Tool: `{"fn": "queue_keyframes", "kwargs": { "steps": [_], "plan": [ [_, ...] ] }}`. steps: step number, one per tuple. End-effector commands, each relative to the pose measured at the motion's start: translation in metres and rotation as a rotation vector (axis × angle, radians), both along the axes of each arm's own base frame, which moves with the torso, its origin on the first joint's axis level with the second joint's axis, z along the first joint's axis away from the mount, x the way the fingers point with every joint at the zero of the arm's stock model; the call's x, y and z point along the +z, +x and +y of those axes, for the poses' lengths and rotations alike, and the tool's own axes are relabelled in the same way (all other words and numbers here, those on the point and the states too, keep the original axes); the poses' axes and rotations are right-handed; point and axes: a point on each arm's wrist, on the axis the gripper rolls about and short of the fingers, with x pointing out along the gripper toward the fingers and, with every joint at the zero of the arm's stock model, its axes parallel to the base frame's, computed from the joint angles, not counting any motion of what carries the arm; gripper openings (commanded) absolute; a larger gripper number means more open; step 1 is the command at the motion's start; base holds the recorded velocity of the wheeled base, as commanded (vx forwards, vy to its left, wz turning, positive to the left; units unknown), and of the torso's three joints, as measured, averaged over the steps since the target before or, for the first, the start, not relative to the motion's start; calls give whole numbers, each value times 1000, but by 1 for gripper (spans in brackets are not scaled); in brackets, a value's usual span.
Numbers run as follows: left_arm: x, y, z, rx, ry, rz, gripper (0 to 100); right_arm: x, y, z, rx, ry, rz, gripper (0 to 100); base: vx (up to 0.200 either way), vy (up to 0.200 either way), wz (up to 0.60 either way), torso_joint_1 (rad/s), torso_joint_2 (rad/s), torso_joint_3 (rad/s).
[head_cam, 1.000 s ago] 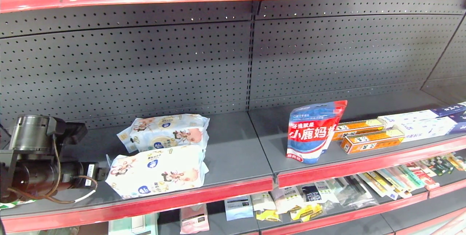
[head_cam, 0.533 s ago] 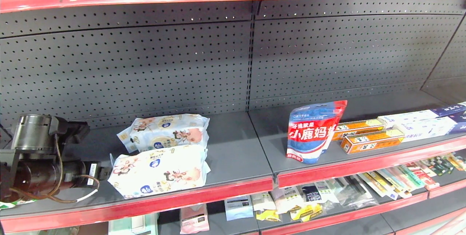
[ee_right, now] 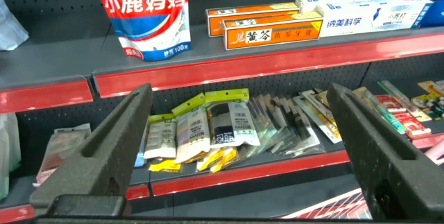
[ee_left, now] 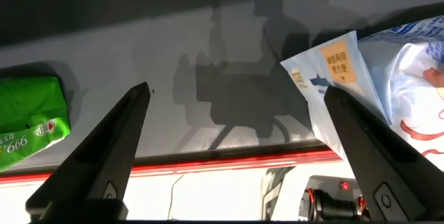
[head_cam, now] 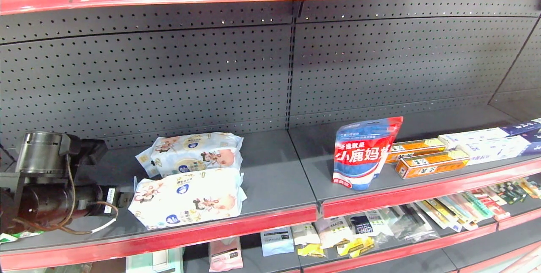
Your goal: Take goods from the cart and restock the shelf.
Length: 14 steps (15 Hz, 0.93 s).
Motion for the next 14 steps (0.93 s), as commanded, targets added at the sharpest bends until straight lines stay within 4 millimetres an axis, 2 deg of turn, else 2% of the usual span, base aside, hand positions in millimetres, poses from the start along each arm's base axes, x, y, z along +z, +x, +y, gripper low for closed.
{"fn": "queue_keyframes", "kwargs": {
  "steps": [1, 3, 5, 7, 8, 9, 10, 11, 13, 14],
  "plan": [
    [1, -1, 1, 5, 0, -7, 100, 0, 0, 0, 0, -1, 1, 100, 0, 0, 0, 0, 0, 0],
    [8, -3, 10, 29, 19, -41, 100, 0, 0, 0, 0, 0, 1, 100, 0, 0, 0, 0, 0, 0],
    [28, -18, 28, -16, 122, -111, 100, 0, 0, 0, 0, 0, 1, 100, 0, 0, 0, 0, 0, 0],
    [55, -51, 34, -82, 145, -243, 100, 0, 0, 0, 0, 0, 1, 100, 0, 0, 0, 0, 0, 0],
    [59, -60, 32, -90, 144, -272, 100, 0, 0, 0, 0, 0, 1, 100, 0, 0, 0, 0, 0, 0],
    [68, -94, 23, -98, 149, -378, 100, 0, 0, 0, 0, 0, 1, 100, 0, 0, 0, 0, 0, 0],
    [71, -119, 16, -118, 122, -464, 100, 0, 0, 0, 0, 0, 1, 100, 0, 0, 0, 0, 0, 0],
    [73, -139, 7, -232, 34, -558, 100, 0, 0, 0, 0, 0, 1, 100, 0, 0, 0, 0, 0, 0],
    [79, -164, -3, -398, -111, -680, 100, 0, 0, 0, 0, 0, 1, 100, 0, 0, 0, 0, 0, 0],
    [77, -170, -3, -353, -88, -695, 100, 0, 0, 0, 0, 0, 1, 100, 0, 0, 0, 0, 0, 0]
  ]
}}
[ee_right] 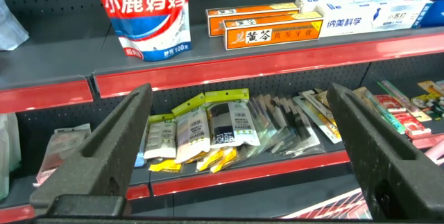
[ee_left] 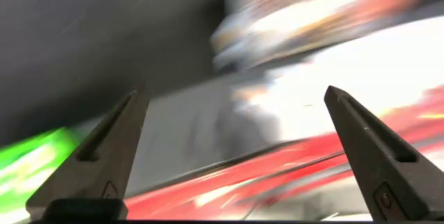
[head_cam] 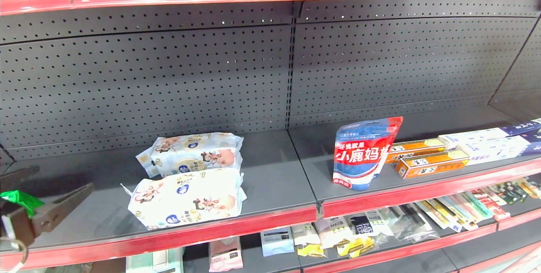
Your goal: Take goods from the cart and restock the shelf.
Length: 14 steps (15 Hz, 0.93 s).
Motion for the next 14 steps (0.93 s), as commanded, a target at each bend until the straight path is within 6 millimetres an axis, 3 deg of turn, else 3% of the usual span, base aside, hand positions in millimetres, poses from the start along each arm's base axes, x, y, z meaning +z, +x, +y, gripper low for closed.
{"fn": "queue_keyframes", "kwargs": {
  "steps": [1, 4, 6, 8, 10, 12, 14],
  "plan": [
    [-2, -48, -10, 35, -5, -160, 100, 0, 0, 0, 0, 0, 1, 100, 0, 0, 0, 0, 0, 0],
    [-24, -62, -12, 84, 0, -151, 100, 0, 0, 0, 0, 0, 1, 100, 0, 0, 0, 0, 0, 0],
    [-49, -79, -17, 37, 55, -181, 100, 0, 0, 0, 0, 0, 1, 100, 0, 0, 0, 0, 0, 0],
    [-54, -90, -22, -112, 38, -231, 100, 0, 0, 0, 0, 0, 1, 100, 0, 0, 0, 0, 0, 0],
    [-61, -99, -24, -126, 41, -260, 100, 0, 0, 0, 0, 0, 1, 100, 0, 0, 0, 0, 0, 0],
    [-80, -119, -25, 24, 54, -252, 100, 0, 0, 0, 2, 0, 1, 100, 0, 0, 0, 0, 0, 0],
    [-90, -125, -24, 114, 62, -221, 100, 0, 0, 0, 2, -2, 1, 100, 0, 0, 0, 0, 0, 0]
  ]
}}
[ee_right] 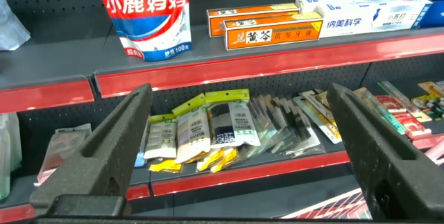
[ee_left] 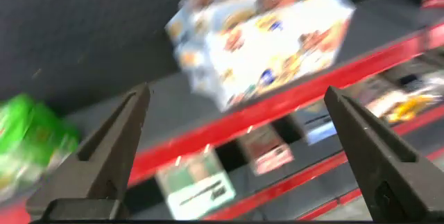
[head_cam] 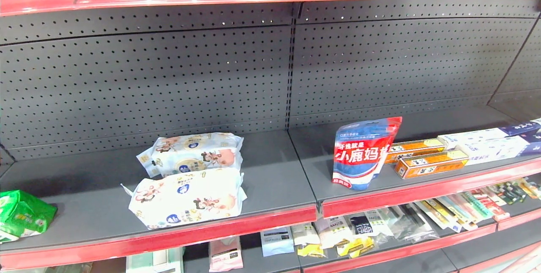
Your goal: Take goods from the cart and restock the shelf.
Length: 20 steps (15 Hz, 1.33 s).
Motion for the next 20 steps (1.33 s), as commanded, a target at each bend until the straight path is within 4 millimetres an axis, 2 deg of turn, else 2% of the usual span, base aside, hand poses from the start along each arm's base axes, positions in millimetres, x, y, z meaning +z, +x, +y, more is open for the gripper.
{"fn": "queue_keyframes", "kwargs": {
  "steps": [1, 4, 6, 9, 13, 15, 16, 17, 18, 20],
  "plan": [
    [-11, -11, 0, 82, 3, -38, 100, 0, 0, 0, 0, -1, 1, 100, 0, 0, 0, 0, 0, 0],
    [-22, -9, 0, 88, -28, -4, 100, 0, 0, 0, 0, 1, 1, 100, 0, 0, 0, 0, 0, 0],
    [-23, -7, 2, 133, -114, -18, 100, 0, 0, 0, 0, -1, 1, 100, 0, 0, 0, 0, 0, 0],
    [-23, -6, 5, 296, -147, -69, 100, 0, 0, 0, 0, -1, 1, 100, 0, 0, 0, 0, 0, 0],
    [-22, -6, 6, 309, -147, -79, 100, 0, 0, 0, 1, -4, 1, 100, 0, 0, 0, 0, 0, 0],
    [-22, -5, 5, 257, -225, -71, 100, 0, 0, 0, 3, -2, 1, 100, 0, 0, 0, 0, 0, 0],
    [-22, -5, 3, 165, -201, -64, 100, 0, 0, 0, 3, -2, 1, 100, 0, 0, 0, 0, 0, 0],
    [-23, -6, 1, 89, -106, -56, 100, 0, 0, 0, 3, -4, 1, 100, 0, 0, 0, 0, 0, 0],
    [-24, -6, 1, 76, -89, -48, 100, 0, 0, 0, 3, -4, 3, 100, 0, 0, 0, 0, 0, 0],
    [-23, -5, 1, 64, -169, -29, 100, 0, 0, 0, 3, -4, 3, 100, 0, 0, 0, 0, 0, 0]
  ]
}}
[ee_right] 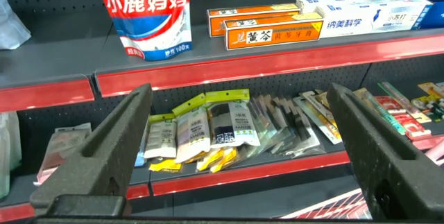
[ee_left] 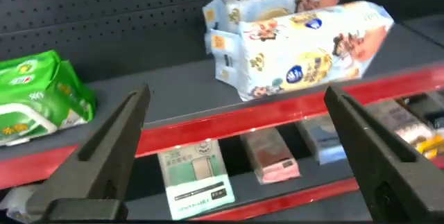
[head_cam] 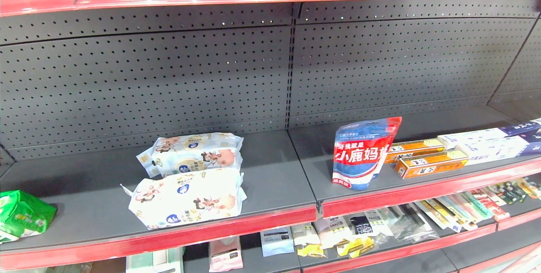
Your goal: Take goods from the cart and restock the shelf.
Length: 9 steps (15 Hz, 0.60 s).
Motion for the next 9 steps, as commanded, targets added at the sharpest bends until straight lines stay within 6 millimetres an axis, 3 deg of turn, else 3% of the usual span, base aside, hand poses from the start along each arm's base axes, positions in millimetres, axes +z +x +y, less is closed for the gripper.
{"fn": "queue_keyframes", "kwargs": {
  "steps": [1, 3, 5, 7, 9],
  "plan": [
    [1, -1, 1, -92, -57, 4, 100, 0, 0, 0, 0, 0, 1, 100, 0, 0, 0, 0, 0, 0],
    [0, -6, 2, -191, -47, -50, 100, 0, 0, 0, 0, 0, 1, 100, 0, 0, 0, 0, 0, 0],
    [0, -6, 3, -153, -50, -58, 100, 0, 0, 0, 0, 0, 1, 100, 0, 0, 0, 0, 0, 0],
    [0, -6, 8, 112, -51, -73, 100, 0, 0, 0, 0, 2, 1, 100, 0, 0, 0, 0, 0, 0],
    [-1, -8, 9, 184, -69, -94, 100, 0, 0, 0, 0, 3, 1, 100, 0, 0, 0, 0, 0, 0]
  ]
}}
